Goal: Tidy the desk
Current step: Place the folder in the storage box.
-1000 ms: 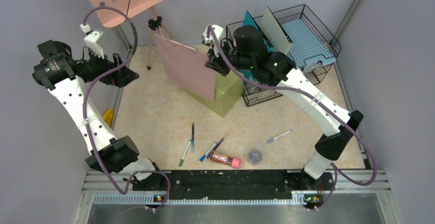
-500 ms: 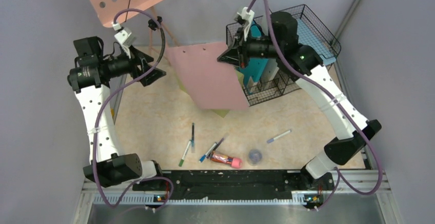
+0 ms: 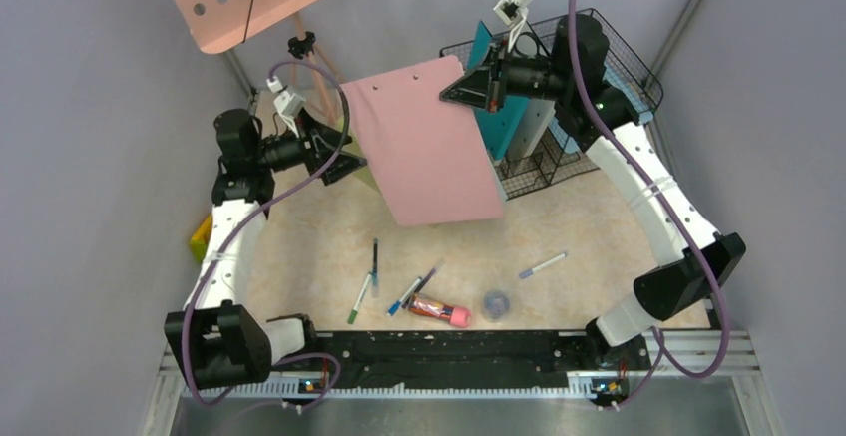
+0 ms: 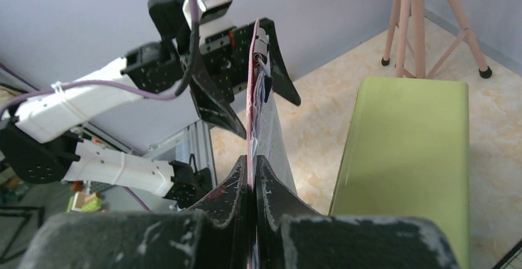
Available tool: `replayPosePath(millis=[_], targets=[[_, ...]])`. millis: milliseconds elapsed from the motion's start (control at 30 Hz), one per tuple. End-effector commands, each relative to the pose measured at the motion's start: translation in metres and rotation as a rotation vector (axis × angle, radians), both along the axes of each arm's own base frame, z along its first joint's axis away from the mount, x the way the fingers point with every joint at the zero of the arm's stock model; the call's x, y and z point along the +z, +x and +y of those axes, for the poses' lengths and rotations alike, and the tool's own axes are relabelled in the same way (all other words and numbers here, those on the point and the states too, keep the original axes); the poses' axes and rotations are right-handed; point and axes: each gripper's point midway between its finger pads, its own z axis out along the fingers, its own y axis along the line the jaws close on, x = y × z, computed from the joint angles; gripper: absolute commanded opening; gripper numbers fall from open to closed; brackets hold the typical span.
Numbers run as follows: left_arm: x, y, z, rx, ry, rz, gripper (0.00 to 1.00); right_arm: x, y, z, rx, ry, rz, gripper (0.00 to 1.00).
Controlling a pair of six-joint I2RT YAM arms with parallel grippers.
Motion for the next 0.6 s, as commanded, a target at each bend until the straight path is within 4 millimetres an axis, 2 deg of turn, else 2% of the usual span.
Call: replayPosePath(millis=[0,100,233,333,433,467,567], targets=[[0.033,-0.005,-0.025,-0.036,-0.050,-0.216,0.99,0.053,-0.015,-0.014,0.037,0.150,-0.057,0.00],[0.033,-0.005,-0.038,-0.052,-0.061,-0.262,0.99,0.055,-0.012,-0.017,0.033,0.161,-0.048,0.00],[0.032,-0.014,-0.069,-0.145,-0.099,-0.251,0.99,0.060,-0.011,-0.024,0.047,0.203,-0.020,0.00],[0.035,-0.024,-0.082,-0.197,-0.147,-0.248,0.94,0.062,-0.008,-0.031,0.045,0.226,-0.014,0.00],[0.037,-0.034,-0.088,-0.240,-0.173,-0.236,0.74,0.061,-0.006,-0.036,0.032,0.231,-0.009,0.00],[0.037,-0.036,-0.089,-0.251,-0.175,-0.223,0.62,0.061,-0.006,-0.037,0.026,0.230,-0.011,0.00],[0.041,-0.042,-0.089,-0.261,-0.177,-0.218,0.16,0.058,-0.002,-0.042,0.003,0.228,-0.017,0.00]])
